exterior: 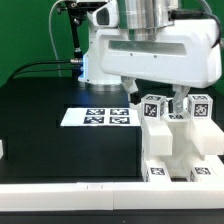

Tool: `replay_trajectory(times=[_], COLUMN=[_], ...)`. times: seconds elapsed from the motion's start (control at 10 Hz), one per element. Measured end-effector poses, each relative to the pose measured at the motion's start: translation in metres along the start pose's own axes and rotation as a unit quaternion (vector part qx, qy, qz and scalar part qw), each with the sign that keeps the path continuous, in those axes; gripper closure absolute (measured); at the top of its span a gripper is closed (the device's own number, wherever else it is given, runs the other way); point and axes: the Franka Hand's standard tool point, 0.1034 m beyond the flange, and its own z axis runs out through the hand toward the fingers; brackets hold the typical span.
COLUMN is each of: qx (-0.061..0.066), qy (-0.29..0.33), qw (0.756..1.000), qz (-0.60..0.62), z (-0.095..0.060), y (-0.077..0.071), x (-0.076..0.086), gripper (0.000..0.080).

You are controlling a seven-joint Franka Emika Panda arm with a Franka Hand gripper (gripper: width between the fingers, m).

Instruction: Assemble chair

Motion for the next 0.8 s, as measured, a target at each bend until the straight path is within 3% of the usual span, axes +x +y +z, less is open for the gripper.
replay_trajectory(times=[0.2,0.5,0.8], qx=[0.000,0.001,-0.004], qy=[0.000,-0.001,-0.006], qw=[1.000,0.999,0.977], qz=[-0.027,0.050,0.214], z=[0.0002,0.0002,0.0002], y=[0.0019,0.0016,-0.0002], x=[0.0013,0.0011,0.0040], gripper=[0.0151,0.0518,0.0518])
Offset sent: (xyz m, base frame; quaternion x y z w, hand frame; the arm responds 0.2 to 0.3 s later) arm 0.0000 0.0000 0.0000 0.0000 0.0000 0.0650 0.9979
